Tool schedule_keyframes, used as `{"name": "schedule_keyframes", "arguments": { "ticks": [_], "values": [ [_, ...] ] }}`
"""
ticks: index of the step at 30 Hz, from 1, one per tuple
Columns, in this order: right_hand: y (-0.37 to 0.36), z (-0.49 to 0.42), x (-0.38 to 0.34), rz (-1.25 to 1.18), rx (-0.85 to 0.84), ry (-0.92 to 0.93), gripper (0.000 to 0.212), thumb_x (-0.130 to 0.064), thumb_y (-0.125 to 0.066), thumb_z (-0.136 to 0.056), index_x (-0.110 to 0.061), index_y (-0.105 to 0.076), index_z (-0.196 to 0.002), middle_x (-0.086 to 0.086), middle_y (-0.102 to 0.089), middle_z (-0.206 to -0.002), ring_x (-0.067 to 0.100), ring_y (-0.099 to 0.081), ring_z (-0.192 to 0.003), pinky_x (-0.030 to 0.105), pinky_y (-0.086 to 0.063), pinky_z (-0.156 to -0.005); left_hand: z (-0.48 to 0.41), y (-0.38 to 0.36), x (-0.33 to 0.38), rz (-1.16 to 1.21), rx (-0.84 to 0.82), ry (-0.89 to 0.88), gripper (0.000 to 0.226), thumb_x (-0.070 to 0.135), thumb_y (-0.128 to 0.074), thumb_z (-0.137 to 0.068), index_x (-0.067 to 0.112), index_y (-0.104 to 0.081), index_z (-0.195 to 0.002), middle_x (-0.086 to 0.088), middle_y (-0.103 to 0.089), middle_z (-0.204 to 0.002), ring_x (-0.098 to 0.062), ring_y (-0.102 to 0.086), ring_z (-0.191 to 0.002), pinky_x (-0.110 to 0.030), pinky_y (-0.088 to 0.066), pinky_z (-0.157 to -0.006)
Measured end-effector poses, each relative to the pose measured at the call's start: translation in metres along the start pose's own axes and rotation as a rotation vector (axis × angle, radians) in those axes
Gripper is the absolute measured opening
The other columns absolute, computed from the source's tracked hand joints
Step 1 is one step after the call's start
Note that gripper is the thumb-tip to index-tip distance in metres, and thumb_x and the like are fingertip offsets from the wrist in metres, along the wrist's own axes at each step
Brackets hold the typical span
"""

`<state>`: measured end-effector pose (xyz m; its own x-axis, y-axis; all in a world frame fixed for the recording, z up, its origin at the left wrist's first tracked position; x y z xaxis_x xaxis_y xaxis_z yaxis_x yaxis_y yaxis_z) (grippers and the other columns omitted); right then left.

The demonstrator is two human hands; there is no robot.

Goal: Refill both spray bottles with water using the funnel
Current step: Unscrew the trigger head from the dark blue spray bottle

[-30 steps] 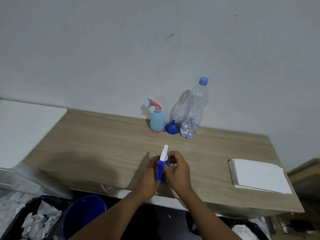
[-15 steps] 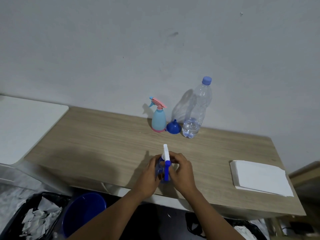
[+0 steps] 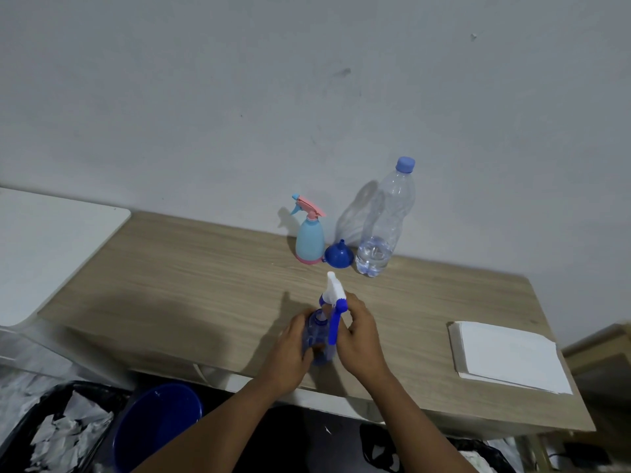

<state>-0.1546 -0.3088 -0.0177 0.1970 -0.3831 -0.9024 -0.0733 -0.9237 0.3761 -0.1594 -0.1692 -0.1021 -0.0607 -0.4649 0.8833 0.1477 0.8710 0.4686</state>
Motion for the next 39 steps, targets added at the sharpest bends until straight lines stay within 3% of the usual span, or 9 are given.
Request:
{"name": "schedule_keyframes", "arguments": {
  "ticks": [5, 8, 13, 19, 22, 25, 29, 36, 39],
  "values": [
    [0.027, -0.019, -0.028, -0.189, 0.103, -0.075, 0.025, -0.012, -0.067, -0.094, -0.037, -0.071, -0.098, -0.019, -0.074, -0.094, 0.0, -0.067, -0.086, 0.016, -0.049, -0.073, -0.001, 0.001, 0.001, -0.016, 0.025, -0.025, 0.081, 0.012, -0.061, -0.086, 0.072, -0.023, -0.127, 0.029, -0.043, -0.136, 0.008, -0.046, -0.125, -0.014, -0.036, -0.104],
    [0.035, -0.023, -0.031, -0.139, 0.145, -0.047, 0.026, -0.014, -0.069, -0.093, -0.04, -0.07, -0.098, -0.022, -0.072, -0.094, 0.004, -0.064, -0.079, 0.02, -0.048, -0.069, 0.0, 0.001, 0.001, -0.012, 0.026, -0.039, 0.075, 0.02, -0.06, -0.085, 0.071, -0.025, -0.127, 0.027, -0.045, -0.136, 0.005, -0.046, -0.126, -0.017, -0.037, -0.105],
    [0.059, -0.03, -0.035, -0.256, 0.366, -0.121, 0.014, -0.017, -0.067, -0.095, -0.015, -0.074, -0.107, -0.003, -0.074, -0.094, 0.005, -0.064, -0.084, 0.016, -0.049, -0.072, 0.0, -0.001, -0.002, 0.034, 0.027, -0.035, 0.058, 0.043, -0.06, -0.083, 0.049, -0.034, -0.135, 0.022, -0.048, -0.136, 0.001, -0.048, -0.125, -0.023, -0.039, -0.106],
    [0.102, -0.057, -0.027, -0.183, 0.515, -0.167, 0.019, -0.021, -0.069, -0.088, -0.007, -0.066, -0.076, -0.005, -0.05, -0.062, 0.009, -0.041, -0.059, 0.023, -0.039, -0.06, -0.003, 0.013, -0.013, 0.065, 0.119, -0.005, 0.058, 0.035, -0.066, -0.086, 0.045, -0.037, -0.135, 0.011, -0.051, -0.137, 0.001, -0.05, -0.125, -0.017, -0.039, -0.105],
    [0.097, -0.065, 0.012, 0.039, 0.399, -0.325, 0.032, -0.03, -0.068, -0.081, -0.009, -0.053, -0.06, -0.001, -0.043, -0.052, 0.015, -0.035, -0.053, 0.031, -0.035, -0.057, -0.006, 0.02, -0.016, 0.103, 0.135, 0.023, 0.058, 0.025, -0.07, -0.088, 0.047, -0.039, -0.131, 0.016, -0.051, -0.135, 0.005, -0.052, -0.121, -0.015, -0.041, -0.101],
    [0.076, -0.061, 0.062, 0.305, 0.202, -0.552, 0.026, -0.045, -0.067, -0.072, -0.019, -0.068, -0.069, -0.001, -0.065, -0.066, 0.022, -0.059, -0.067, 0.033, -0.05, -0.07, -0.005, 0.021, -0.014, 0.104, 0.145, 0.017, 0.059, 0.013, -0.07, -0.089, 0.04, -0.039, -0.132, 0.018, -0.05, -0.134, 0.013, -0.049, -0.118, -0.005, -0.037, -0.097],
    [0.05, -0.047, 0.118, 0.457, 0.011, -0.726, 0.044, -0.053, -0.065, -0.068, -0.011, -0.071, -0.08, 0.002, -0.062, -0.072, 0.028, -0.063, -0.074, 0.031, -0.048, -0.069, -0.006, 0.019, -0.015, 0.128, 0.124, 0.043, 0.057, 0.017, -0.069, -0.09, 0.032, -0.038, -0.135, 0.02, -0.049, -0.133, 0.016, -0.048, -0.118, -0.002, -0.036, -0.096],
    [0.033, -0.051, 0.184, 0.508, -0.015, -0.754, 0.057, -0.066, -0.049, -0.054, -0.018, -0.067, -0.077, 0.001, -0.066, -0.074, 0.026, -0.066, -0.075, 0.05, -0.055, -0.086, -0.007, 0.018, -0.016, 0.15, 0.118, 0.092, 0.059, 0.011, -0.07, -0.089, 0.024, -0.039, -0.137, 0.021, -0.048, -0.13, 0.019, -0.047, -0.116, 0.0, -0.038, -0.091],
    [0.033, -0.052, 0.17, 0.521, -0.001, -0.777, 0.057, -0.068, -0.053, -0.058, -0.021, -0.07, -0.086, -0.001, -0.067, -0.081, 0.025, -0.064, -0.085, 0.047, -0.047, -0.094, -0.007, 0.019, -0.017, 0.152, 0.108, 0.091, 0.06, 0.011, -0.07, -0.089, 0.025, -0.039, -0.138, 0.018, -0.05, -0.132, 0.013, -0.049, -0.119, -0.003, -0.038, -0.095]
  ]
}}
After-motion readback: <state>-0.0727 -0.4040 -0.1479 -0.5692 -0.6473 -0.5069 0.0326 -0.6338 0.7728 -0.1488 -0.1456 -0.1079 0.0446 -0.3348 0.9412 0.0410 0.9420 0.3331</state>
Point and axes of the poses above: each hand's wrist, its own z-axis away from the middle knuckle, its own y-axis out of the back of the hand, x = y × z, the point moved 5 cm from there along -z, towards the middle knuckle
